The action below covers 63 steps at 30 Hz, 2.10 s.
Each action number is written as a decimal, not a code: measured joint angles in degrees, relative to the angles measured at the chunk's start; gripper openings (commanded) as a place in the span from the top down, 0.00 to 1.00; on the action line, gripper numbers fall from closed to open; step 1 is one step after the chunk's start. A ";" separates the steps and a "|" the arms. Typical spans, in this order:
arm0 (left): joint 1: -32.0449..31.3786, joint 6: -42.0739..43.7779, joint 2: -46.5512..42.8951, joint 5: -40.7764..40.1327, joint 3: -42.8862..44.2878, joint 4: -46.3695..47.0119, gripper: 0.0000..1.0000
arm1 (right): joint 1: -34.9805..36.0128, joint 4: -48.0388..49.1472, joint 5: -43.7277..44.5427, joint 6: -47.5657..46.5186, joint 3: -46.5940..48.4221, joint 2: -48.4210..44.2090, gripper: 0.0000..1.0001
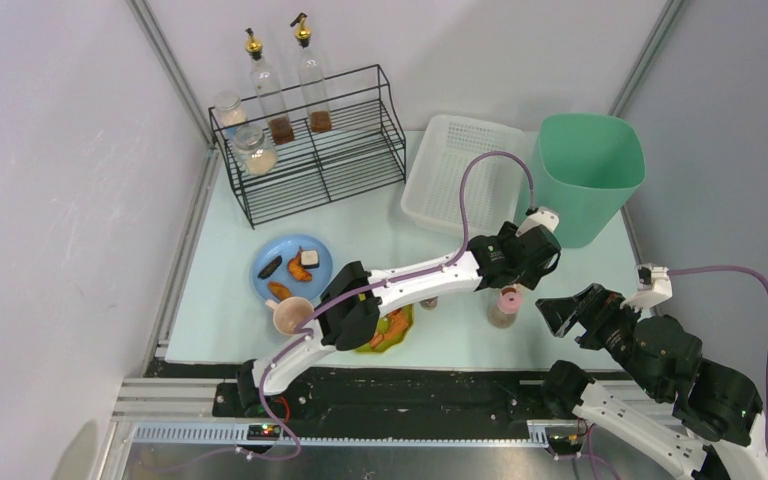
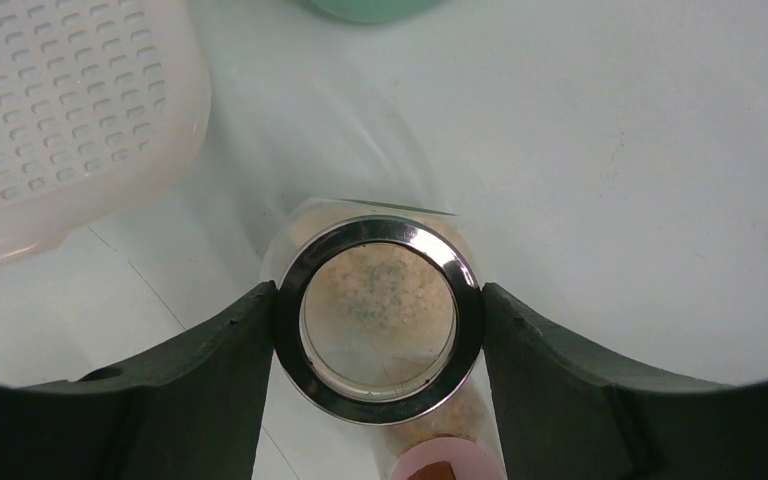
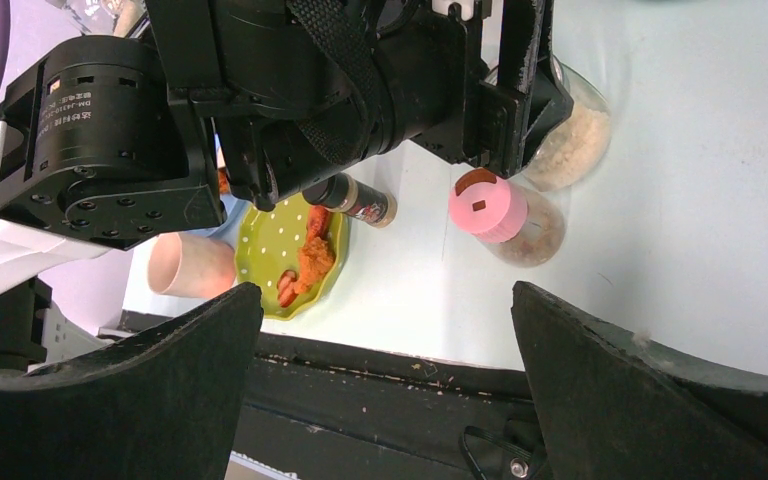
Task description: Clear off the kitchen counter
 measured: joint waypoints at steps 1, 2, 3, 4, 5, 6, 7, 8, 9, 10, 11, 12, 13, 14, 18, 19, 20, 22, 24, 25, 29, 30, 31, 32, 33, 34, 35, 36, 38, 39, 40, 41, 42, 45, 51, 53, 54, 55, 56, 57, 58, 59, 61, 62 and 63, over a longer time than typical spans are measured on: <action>0.00 -0.02 0.02 0.00 0.00 0.02 0.72 | 0.00 -0.02 0.00 0.02 0.00 0.00 0.00; 0.00 -0.02 0.02 0.00 0.00 0.07 0.78 | 0.00 -0.02 0.00 0.02 0.00 0.00 0.00; 0.00 0.00 0.02 0.00 0.00 0.11 0.92 | 0.00 -0.02 0.00 0.02 0.00 -0.02 0.00; 0.02 0.00 0.02 0.02 0.00 0.17 0.96 | 0.00 -0.02 0.00 0.02 0.00 -0.02 0.00; 0.04 0.02 0.02 0.02 -0.02 0.22 0.99 | 0.00 -0.02 0.00 0.02 0.00 -0.02 0.00; 0.04 0.02 0.02 0.02 -0.04 0.31 0.99 | 0.00 -0.02 0.00 0.00 0.00 -0.07 0.00; 0.04 0.11 0.02 0.04 -0.04 0.37 1.00 | 0.00 -0.02 0.00 0.00 0.00 -0.17 0.00; 0.04 0.17 0.02 0.04 -0.07 0.39 1.00 | 0.00 -0.04 0.00 0.00 0.00 -0.31 0.00; 0.04 0.35 0.02 0.09 -0.07 0.42 1.00 | 0.00 -0.02 0.00 0.00 0.00 -0.42 0.00; 0.04 0.39 0.02 0.11 -0.07 0.42 1.00 | 0.00 -0.02 0.00 0.00 0.00 -0.52 0.00; 0.04 0.48 0.02 0.17 -0.07 0.44 1.00 | 0.00 -0.02 0.00 0.00 0.00 -0.61 0.00; 0.04 0.57 0.02 0.22 -0.07 0.44 1.00 | 0.00 -0.02 0.00 0.00 0.00 -0.68 0.00; 0.04 0.70 0.02 0.26 -0.17 0.55 1.00 | 0.00 -0.02 0.00 -0.02 0.00 -0.76 0.00; 0.04 0.94 -0.02 0.42 -0.20 0.63 1.00 | 0.00 -0.02 0.00 -0.02 0.00 -0.85 0.00; 0.15 1.55 -1.07 1.20 -1.81 1.27 1.00 | 0.00 0.00 -0.07 -0.07 0.00 -1.16 0.00; 0.17 1.64 -1.38 1.31 -2.14 1.25 1.00 | 0.00 -0.02 -0.09 -0.07 0.02 -1.27 0.00; 0.20 1.88 -1.70 1.53 -2.60 1.18 1.00 | 0.00 -0.02 -0.17 -0.07 0.04 -1.31 0.00; 0.22 2.12 -2.58 1.92 -3.54 0.68 1.00 | 0.00 -0.04 -0.24 -0.07 0.33 -1.62 0.00; 0.26 2.54 -3.69 2.58 -4.37 0.11 1.00 | 0.00 -0.04 -0.24 -0.09 0.79 -1.70 0.00; 0.26 2.69 -4.31 2.78 -4.66 -0.20 1.00 | 0.00 -0.02 -0.24 -0.07 0.98 -1.79 0.00; 0.26 3.52 -6.75 3.28 -4.70 -0.68 1.00 | -0.11 -0.04 -0.24 -0.07 1.18 -1.90 0.00; 0.26 3.72 -7.48 3.32 -4.70 -0.68 1.00 | -0.11 -0.04 -0.24 -0.07 1.18 -1.90 0.00; 0.26 4.02 -8.17 3.45 -4.70 -0.68 1.00 | -0.11 -0.04 -0.24 -0.07 1.18 -1.90 0.00; 0.26 4.46 -8.92 3.58 -4.57 -0.68 1.00 | -0.13 -0.04 -0.24 -0.09 1.18 -1.90 0.00; 0.26 4.66 -9.46 3.65 -4.42 -0.68 1.00 | -0.15 -0.04 -0.24 -0.09 1.18 -1.90 0.00; 0.26 5.01 -10.12 3.67 -4.24 -0.68 1.00 | -0.17 -0.04 -0.24 -0.09 1.18 -1.90 0.00; 0.26 5.44 -10.73 3.67 -4.11 -0.66 1.00 | -0.20 -0.04 -0.26 -0.09 1.18 -1.90 0.00; 0.26 5.90 -11.39 3.65 -4.11 -0.63 1.00 | -0.22 -0.04 -0.26 -0.09 1.18 -1.90 0.00; 0.28 6.60 -12.74 3.50 -4.11 -0.70 1.00 | -0.22 -0.04 -0.31 -0.09 1.18 -1.90 0.00; 0.37 7.13 -13.44 3.37 -4.11 -0.70 1.00 | -0.22 -0.04 -0.28 -0.09 1.18 -1.90 0.00; 0.42 7.61 -14.19 3.06 -4.11 -0.74 1.00 | -0.24 -0.04 -0.31 -0.09 1.18 -1.90 0.00; 0.52 8.04 -15.02 2.84 -4.11 -0.79 1.00 | -0.24 -0.04 -0.31 -0.09 1.18 -1.90 0.00; 0.70 8.31 -15.76 2.75 -4.11 -0.87 1.00 | -0.24 -0.04 -0.33 -0.09 1.18 -1.90 0.00; 1.77 9.18 -18.78 2.82 -4.20 -0.98 1.00 | -0.24 -0.04 -0.37 -0.13 1.18 -1.77 0.00; 7.89 10.05 -25.49 3.61 -5.90 -0.96 1.00 | -0.44 0.04 -0.46 -0.63 1.18 -0.04 0.00; 10.91 10.40 -27.39 3.89 -6.69 -0.94 1.00 | -0.48 0.20 -0.72 -0.87 1.18 0.63 0.00; 12.59 10.49 -28.28 3.93 -7.06 -1.03 1.00 | -0.48 0.48 -0.92 -1.03 1.18 0.92 0.00; 14.45 10.56 -29.24 3.96 -7.50 -1.03 1.00 | -0.48 1.05 -1.11 -1.14 1.11 1.11 0.00; 15.78 10.71 -29.92 3.96 -7.72 -1.22 1.00 | -0.48 1.57 -1.42 -1.20 1.03 1.22 0.00; 17.03 10.93 -30.42 3.89 -7.76 -1.44 1.00 | -0.48 2.14 -1.75 -1.31 0.83 1.31 0.00; 18.67 11.06 -31.04 3.74 -7.96 -1.53 1.00 | -0.48 2.91 -2.10 -1.42 0.39 1.42 0.00; 19.87 11.15 -31.50 3.58 -8.00 -1.79 1.00 | -0.50 3.52 -2.51 -1.55 -0.13 1.55 0.00; 22.32 11.67 -32.41 3.08 -8.00 -2.40 1.00 | -0.50 4.61 -3.32 -1.64 -1.53 2.19 0.00; 23.47 12.00 -32.98 2.73 -8.02 -2.91 1.00 | -0.50 5.25 -3.85 -1.75 -2.36 2.71 0.00; 24.39 12.31 -33.48 2.36 -8.11 -3.23 1.00 | -0.50 5.73 -4.24 -1.81 -2.95 3.17 0.00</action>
